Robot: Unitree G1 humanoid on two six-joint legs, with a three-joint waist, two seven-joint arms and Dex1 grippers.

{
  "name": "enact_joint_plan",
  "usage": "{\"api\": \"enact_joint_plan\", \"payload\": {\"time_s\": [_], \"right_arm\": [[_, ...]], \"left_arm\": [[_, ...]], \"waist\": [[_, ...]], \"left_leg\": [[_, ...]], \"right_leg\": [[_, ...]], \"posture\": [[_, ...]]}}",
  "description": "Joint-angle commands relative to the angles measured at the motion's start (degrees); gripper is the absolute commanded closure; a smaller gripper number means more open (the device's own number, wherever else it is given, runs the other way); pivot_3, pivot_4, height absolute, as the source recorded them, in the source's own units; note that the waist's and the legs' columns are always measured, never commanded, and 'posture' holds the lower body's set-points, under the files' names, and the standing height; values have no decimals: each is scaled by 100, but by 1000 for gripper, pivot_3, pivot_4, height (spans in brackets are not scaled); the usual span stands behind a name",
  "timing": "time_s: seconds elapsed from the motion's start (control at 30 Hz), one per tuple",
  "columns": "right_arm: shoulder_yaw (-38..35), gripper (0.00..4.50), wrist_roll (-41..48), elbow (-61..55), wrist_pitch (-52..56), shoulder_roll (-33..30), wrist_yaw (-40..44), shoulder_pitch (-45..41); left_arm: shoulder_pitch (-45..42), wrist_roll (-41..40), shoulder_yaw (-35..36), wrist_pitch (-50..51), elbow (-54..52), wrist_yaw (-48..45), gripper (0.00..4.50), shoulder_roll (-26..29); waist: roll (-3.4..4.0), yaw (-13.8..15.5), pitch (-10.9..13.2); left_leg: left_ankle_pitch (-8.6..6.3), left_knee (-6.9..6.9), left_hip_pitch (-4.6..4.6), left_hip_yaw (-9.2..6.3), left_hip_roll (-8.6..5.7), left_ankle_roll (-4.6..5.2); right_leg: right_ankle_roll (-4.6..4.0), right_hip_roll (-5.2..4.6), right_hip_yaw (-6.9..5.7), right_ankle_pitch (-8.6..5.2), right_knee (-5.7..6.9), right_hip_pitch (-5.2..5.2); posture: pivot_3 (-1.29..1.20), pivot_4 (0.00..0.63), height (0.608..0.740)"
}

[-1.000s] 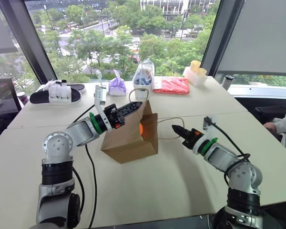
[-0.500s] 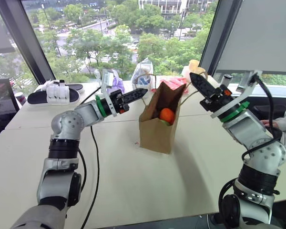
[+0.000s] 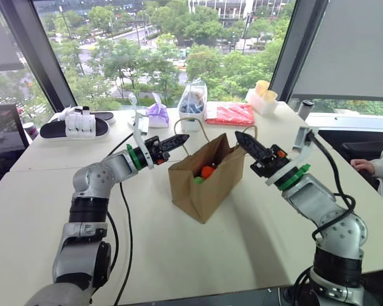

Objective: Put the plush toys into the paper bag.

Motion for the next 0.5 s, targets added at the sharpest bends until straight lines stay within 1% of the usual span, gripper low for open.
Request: {"api": "enact_joint_plan", "payload": {"time_s": [0.03,0.07,0.13,0.23,0.27,0.37,0.5], "right_arm": [[-53,3086,112,-181,-176,-150,48,-12],[-55,2603,134,-183,-198,-182,62,-5],[-69,1497,187,-232,-233,-267,136,24],[-112,5,483,-334,-168,-445,215,93],[-83,0,676,-395,-63,-571,344,124],[-145,0,1612,-561,22,-714,430,194],[-105,0,1567,-704,-10,-1049,435,571]], "left_arm": [[-11,-215,207,124,-308,41,3591,-68],[-7,-248,236,161,-345,41,3102,-90],[6,-309,285,247,-426,46,2073,-116],[25,-491,393,413,-541,94,551,-131],[35,-535,419,467,-584,106,84,-114],[45,-643,553,563,-639,233,29,-81],[92,-886,858,758,-685,408,29,87]], "waist": [[0,1,0],[0,1,0],[0,-2,0],[0,-3,0],[0,1,0],[0,2,0],[-2,8,-1]], "left_leg": [[0,0,0,0,0,0],[0,0,0,0,1,0],[0,0,1,0,2,0],[0,-1,1,0,2,0],[0,-1,2,0,2,0],[0,-1,2,-1,3,1],[-1,1,2,-2,3,2]], "right_leg": [[0,0,0,0,0,0],[0,2,0,0,0,0],[0,2,0,0,0,1],[0,3,0,0,0,1],[0,3,0,0,0,2],[0,3,0,0,0,2],[0,3,-1,0,-3,7]], "posture": [[0,150,740],[0,150,740],[0,150,740],[0,150,740],[0,150,740],[0,150,740],[0,150,740]]}}
